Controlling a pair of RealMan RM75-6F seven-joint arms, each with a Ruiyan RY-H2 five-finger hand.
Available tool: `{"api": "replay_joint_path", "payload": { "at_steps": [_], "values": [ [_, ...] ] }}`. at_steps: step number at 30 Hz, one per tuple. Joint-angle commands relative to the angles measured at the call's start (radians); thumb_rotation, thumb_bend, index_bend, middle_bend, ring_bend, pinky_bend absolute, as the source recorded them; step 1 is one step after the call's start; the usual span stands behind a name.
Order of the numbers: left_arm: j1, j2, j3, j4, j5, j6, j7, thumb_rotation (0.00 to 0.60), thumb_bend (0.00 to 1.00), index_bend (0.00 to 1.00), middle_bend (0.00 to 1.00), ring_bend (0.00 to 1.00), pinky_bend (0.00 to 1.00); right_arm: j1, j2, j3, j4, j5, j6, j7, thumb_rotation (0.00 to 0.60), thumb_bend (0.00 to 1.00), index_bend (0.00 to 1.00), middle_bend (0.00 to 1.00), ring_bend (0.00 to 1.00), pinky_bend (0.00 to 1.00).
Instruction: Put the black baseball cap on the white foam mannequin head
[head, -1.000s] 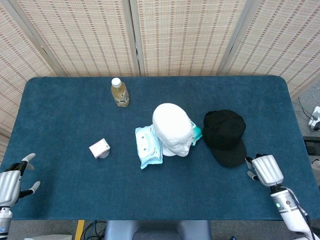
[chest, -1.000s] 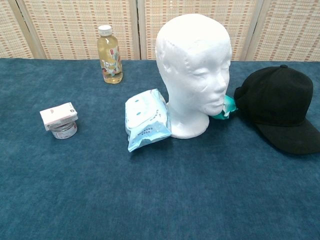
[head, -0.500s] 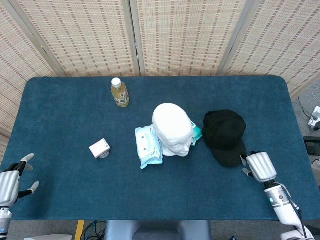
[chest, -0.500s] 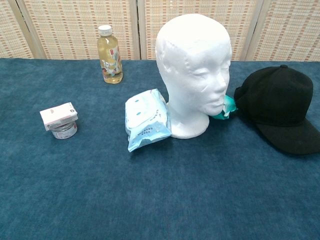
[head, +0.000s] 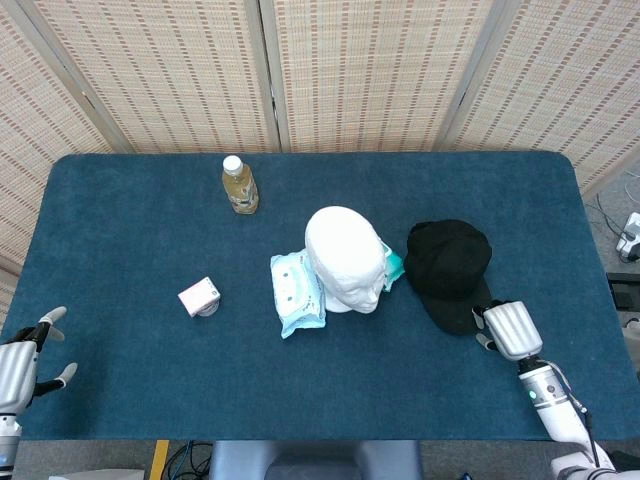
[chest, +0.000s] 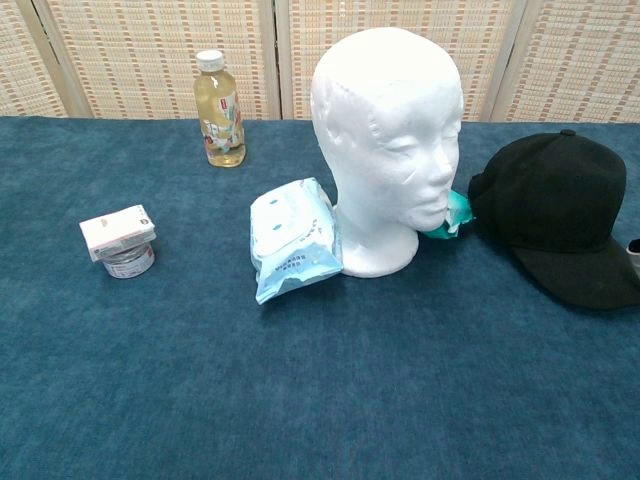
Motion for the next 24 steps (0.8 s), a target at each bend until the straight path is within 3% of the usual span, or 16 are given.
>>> {"api": "replay_joint_path", "payload": {
  "at_steps": [1, 20, 24],
  "values": [
    [0.001, 0.0, 0.0, 0.001, -0.001, 0.0, -0.001, 0.6, 0.19, 0.17, 0.42, 0.33, 0.48, 0.007, -0.021, 0.0, 0.033, 0.0, 0.007, 0.017, 0.6, 0.0, 0.67, 0.85, 0.63, 0.73],
    [0.004, 0.007, -0.001, -0.005, -0.007, 0.0, -0.007, 0.6, 0.19, 0.17, 0.42, 0.33, 0.48, 0.05, -0.143, 0.036, 0.242, 0.022, 0.107, 0.141, 0.6, 0.0, 0.67, 0.83, 0.64, 0.74],
    [0.005, 0.009, 0.0, -0.006, -0.006, 0.001, -0.009, 0.6, 0.19, 0.17, 0.42, 0.33, 0.48, 0.062, -0.141, 0.047, 0.257, 0.027, 0.154, 0.15, 0.6, 0.0, 0.57, 0.75, 0.58, 0.74]
  ]
}}
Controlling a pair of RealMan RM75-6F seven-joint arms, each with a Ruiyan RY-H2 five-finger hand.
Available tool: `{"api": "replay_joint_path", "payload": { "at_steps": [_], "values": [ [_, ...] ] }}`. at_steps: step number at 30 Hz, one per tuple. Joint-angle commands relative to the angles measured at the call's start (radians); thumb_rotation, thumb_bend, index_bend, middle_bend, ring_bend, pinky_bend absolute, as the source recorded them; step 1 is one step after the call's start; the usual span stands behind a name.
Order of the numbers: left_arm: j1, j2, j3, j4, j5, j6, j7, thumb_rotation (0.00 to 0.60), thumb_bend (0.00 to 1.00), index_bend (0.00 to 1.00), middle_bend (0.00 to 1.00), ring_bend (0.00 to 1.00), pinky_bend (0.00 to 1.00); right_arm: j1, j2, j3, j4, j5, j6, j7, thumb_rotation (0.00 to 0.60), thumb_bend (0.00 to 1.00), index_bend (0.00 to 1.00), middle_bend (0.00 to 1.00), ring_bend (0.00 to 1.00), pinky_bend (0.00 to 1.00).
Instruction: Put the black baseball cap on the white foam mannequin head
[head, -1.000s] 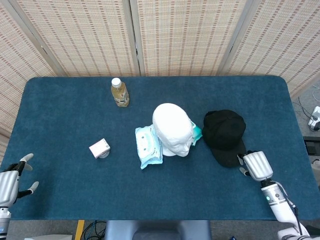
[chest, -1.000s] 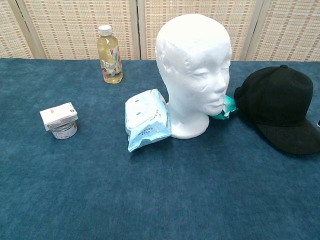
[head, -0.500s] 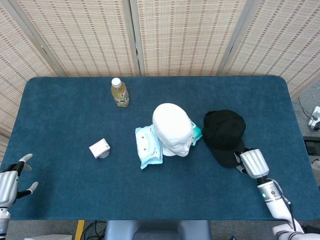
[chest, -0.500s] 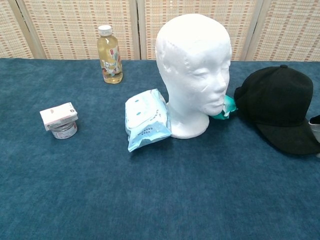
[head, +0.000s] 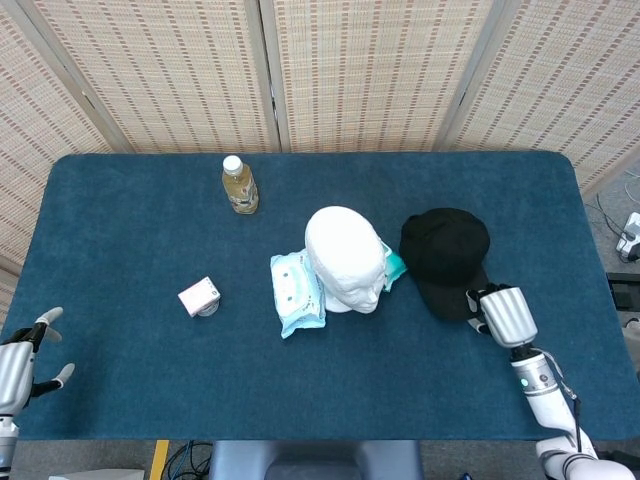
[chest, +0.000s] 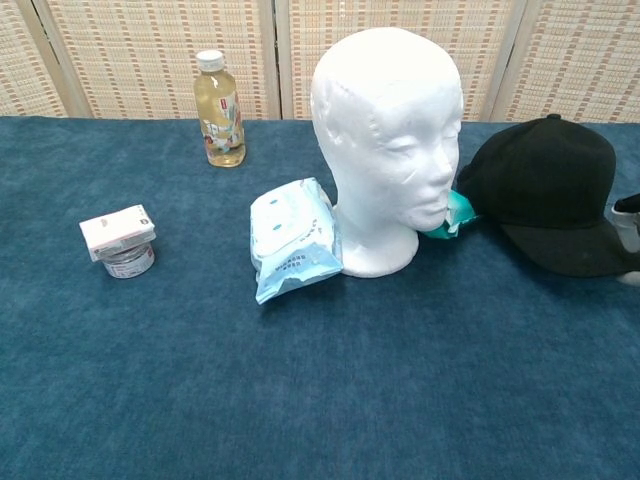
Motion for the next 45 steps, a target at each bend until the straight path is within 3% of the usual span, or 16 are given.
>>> {"api": "replay_joint_path", "payload": {
  "at_steps": [1, 7, 16, 19, 32, 40, 45],
  "values": [
    [0.001, 0.001, 0.002, -0.002, 0.002, 0.0, 0.001, 0.6, 0.19, 0.17, 0.42, 0.33, 0.48, 0.013, 0.003, 0.01, 0.008, 0.004, 0.034, 0.005, 0.6, 0.0, 0.54, 0.72, 0.56, 0.74],
    [0.001, 0.002, 0.003, -0.005, 0.001, -0.002, 0.003, 0.6, 0.19, 0.17, 0.42, 0.33, 0.48, 0.04, 0.028, 0.022, -0.021, 0.006, 0.079, -0.019, 0.6, 0.0, 0.51, 0.56, 0.45, 0.68],
    [0.003, 0.006, 0.005, -0.008, 0.002, -0.001, -0.004, 0.6, 0.19, 0.17, 0.42, 0.33, 0.48, 0.074, 0.09, 0.042, -0.118, 0.017, 0.085, -0.069, 0.6, 0.0, 0.51, 0.44, 0.33, 0.51],
    [0.002, 0.006, 0.003, -0.007, -0.001, -0.004, -0.004, 0.6, 0.19, 0.17, 0.42, 0.33, 0.48, 0.079, 0.111, 0.047, -0.157, 0.02, 0.086, -0.092, 0.6, 0.02, 0.51, 0.42, 0.3, 0.48],
    [0.002, 0.01, 0.004, -0.011, -0.004, -0.007, -0.003, 0.6, 0.19, 0.17, 0.42, 0.33, 0.48, 0.079, 0.15, 0.068, -0.246, 0.043, 0.078, -0.138, 0.6, 0.37, 0.51, 0.39, 0.26, 0.45],
    [0.002, 0.009, 0.004, -0.009, -0.005, -0.009, -0.003, 0.6, 0.19, 0.17, 0.42, 0.33, 0.48, 0.076, 0.139, 0.076, -0.233, 0.053, 0.082, -0.124, 0.6, 0.44, 0.51, 0.39, 0.26, 0.45],
    [0.001, 0.008, 0.005, -0.009, -0.006, -0.012, -0.001, 0.6, 0.19, 0.17, 0.42, 0.33, 0.48, 0.08, 0.133, 0.087, -0.215, 0.059, 0.09, -0.125, 0.6, 0.45, 0.56, 0.39, 0.26, 0.45]
  ]
}}
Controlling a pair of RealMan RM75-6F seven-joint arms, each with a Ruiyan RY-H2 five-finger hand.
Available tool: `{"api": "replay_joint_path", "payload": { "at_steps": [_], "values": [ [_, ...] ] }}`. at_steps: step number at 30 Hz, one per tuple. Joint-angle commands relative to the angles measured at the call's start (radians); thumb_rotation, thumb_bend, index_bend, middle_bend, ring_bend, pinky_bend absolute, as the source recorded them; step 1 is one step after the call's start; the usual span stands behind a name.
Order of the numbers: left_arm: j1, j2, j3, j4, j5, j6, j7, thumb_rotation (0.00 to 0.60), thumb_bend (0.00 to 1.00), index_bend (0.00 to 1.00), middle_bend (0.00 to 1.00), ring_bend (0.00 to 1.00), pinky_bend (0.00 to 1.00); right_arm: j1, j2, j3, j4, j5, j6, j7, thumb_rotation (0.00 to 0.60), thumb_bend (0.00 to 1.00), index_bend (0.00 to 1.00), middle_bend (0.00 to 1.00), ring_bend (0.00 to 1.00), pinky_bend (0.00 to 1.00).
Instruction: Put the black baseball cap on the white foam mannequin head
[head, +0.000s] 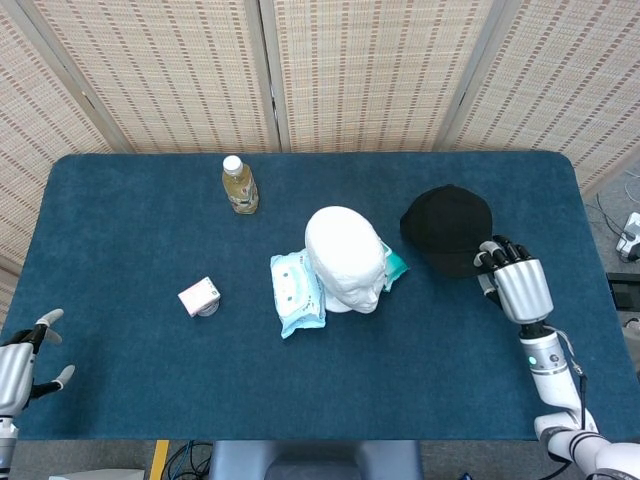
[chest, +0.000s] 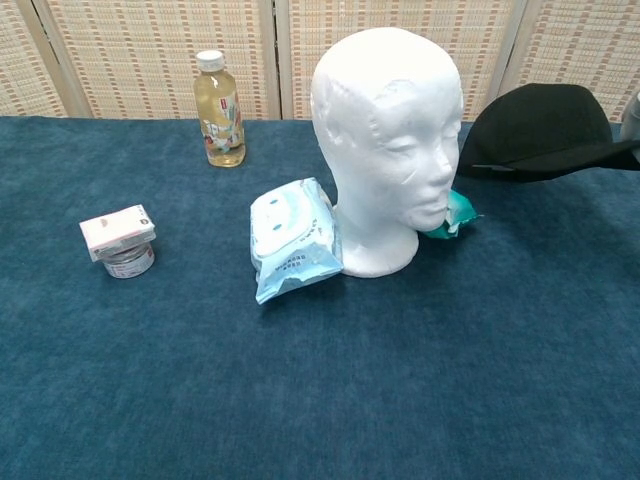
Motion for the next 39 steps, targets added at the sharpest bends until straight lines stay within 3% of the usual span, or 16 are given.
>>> {"api": "replay_joint_path", "payload": {
  "at_steps": [1, 20, 39],
  "values": [
    [0.0, 0.0, 0.0, -0.001, 0.0, 0.0, 0.001, 0.6, 0.19, 0.17, 0.42, 0.33, 0.48, 0.005, -0.001, 0.007, 0.007, 0.003, 0.009, 0.0, 0.6, 0.45, 0.58, 0.39, 0.26, 0.45],
    [0.0, 0.0, 0.003, -0.002, 0.001, -0.001, 0.006, 0.6, 0.19, 0.17, 0.42, 0.33, 0.48, 0.082, -0.005, 0.076, 0.073, 0.006, 0.142, -0.015, 0.6, 0.46, 0.76, 0.43, 0.26, 0.45],
    [0.001, 0.002, 0.004, -0.007, 0.001, 0.0, 0.007, 0.6, 0.19, 0.17, 0.42, 0.33, 0.48, 0.232, 0.026, 0.131, 0.053, 0.005, 0.163, -0.102, 0.6, 0.46, 0.78, 0.44, 0.26, 0.45]
  ]
}}
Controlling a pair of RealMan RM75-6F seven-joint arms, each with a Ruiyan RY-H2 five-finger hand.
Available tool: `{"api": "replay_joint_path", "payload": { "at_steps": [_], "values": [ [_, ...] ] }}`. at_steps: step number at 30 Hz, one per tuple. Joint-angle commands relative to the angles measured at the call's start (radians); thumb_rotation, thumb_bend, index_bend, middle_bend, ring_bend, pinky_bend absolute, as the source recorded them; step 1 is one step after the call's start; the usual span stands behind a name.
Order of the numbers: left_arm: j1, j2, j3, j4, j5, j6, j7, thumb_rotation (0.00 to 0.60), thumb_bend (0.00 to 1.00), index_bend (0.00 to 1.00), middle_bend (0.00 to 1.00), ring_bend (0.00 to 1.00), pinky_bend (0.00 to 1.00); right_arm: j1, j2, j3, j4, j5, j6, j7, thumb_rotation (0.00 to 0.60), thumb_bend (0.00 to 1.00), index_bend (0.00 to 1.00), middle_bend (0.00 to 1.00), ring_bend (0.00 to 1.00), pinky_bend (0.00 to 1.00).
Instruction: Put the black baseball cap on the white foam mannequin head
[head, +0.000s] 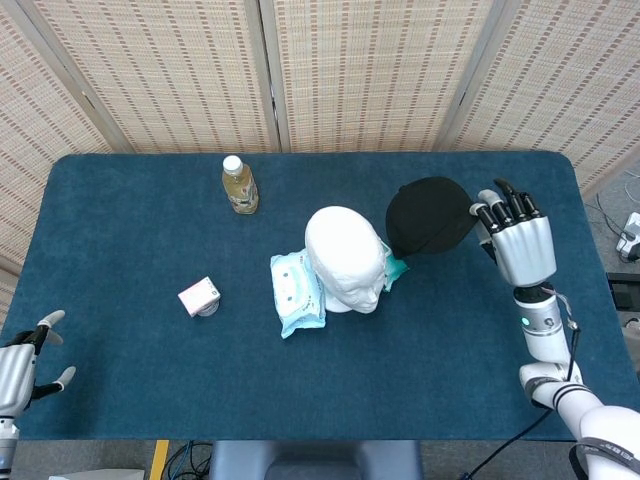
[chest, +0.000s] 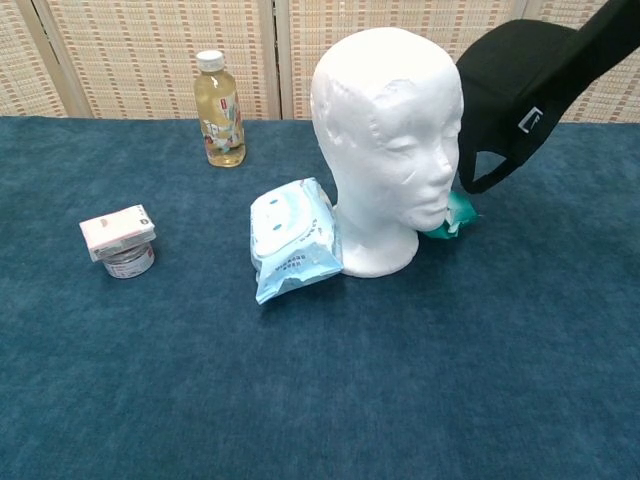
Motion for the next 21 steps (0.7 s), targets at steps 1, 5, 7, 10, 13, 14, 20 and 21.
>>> {"api": "replay_joint_path", "payload": {
  "at_steps": [1, 5, 7, 10, 13, 14, 20, 21],
  "values": [
    [0.0, 0.002, -0.001, -0.003, 0.0, 0.001, -0.001, 0.6, 0.19, 0.17, 0.42, 0.33, 0.48, 0.041, 0.007, 0.014, -0.002, -0.001, -0.008, -0.03, 0.6, 0.46, 0.78, 0.44, 0.26, 0.45],
    [0.003, 0.005, -0.001, -0.002, 0.001, 0.004, -0.009, 0.6, 0.19, 0.17, 0.42, 0.33, 0.48, 0.083, 0.012, 0.031, -0.008, 0.009, -0.035, -0.072, 0.6, 0.46, 0.78, 0.44, 0.26, 0.45],
    [0.004, 0.007, 0.0, -0.003, 0.002, 0.005, -0.011, 0.6, 0.19, 0.17, 0.42, 0.33, 0.48, 0.101, 0.014, 0.036, -0.012, 0.012, -0.046, -0.09, 0.6, 0.46, 0.78, 0.44, 0.26, 0.45],
    [0.0, 0.006, 0.0, -0.003, 0.001, -0.002, -0.01, 0.6, 0.19, 0.17, 0.42, 0.33, 0.48, 0.13, 0.012, 0.042, -0.012, 0.014, -0.06, -0.113, 0.6, 0.46, 0.78, 0.44, 0.26, 0.45],
    [-0.002, 0.004, 0.001, -0.003, 0.0, -0.006, -0.007, 0.6, 0.19, 0.17, 0.42, 0.33, 0.48, 0.161, 0.004, 0.047, -0.004, 0.015, -0.069, -0.13, 0.6, 0.46, 0.78, 0.44, 0.26, 0.45],
    [0.0, 0.004, 0.001, -0.002, 0.0, -0.004, -0.009, 0.6, 0.19, 0.17, 0.42, 0.33, 0.48, 0.169, 0.001, 0.049, 0.0, 0.015, -0.07, -0.132, 0.6, 0.46, 0.78, 0.44, 0.26, 0.45],
    [0.003, 0.009, 0.003, -0.005, 0.008, 0.0, -0.02, 0.6, 0.19, 0.17, 0.42, 0.33, 0.48, 0.235, -0.03, 0.055, 0.059, 0.016, -0.088, -0.145, 0.6, 0.47, 0.78, 0.41, 0.25, 0.45],
    [0.003, 0.01, 0.004, -0.006, 0.009, 0.001, -0.021, 0.6, 0.19, 0.17, 0.42, 0.33, 0.48, 0.244, -0.035, 0.057, 0.068, 0.019, -0.095, -0.149, 0.6, 0.47, 0.78, 0.41, 0.25, 0.45]
  ]
}}
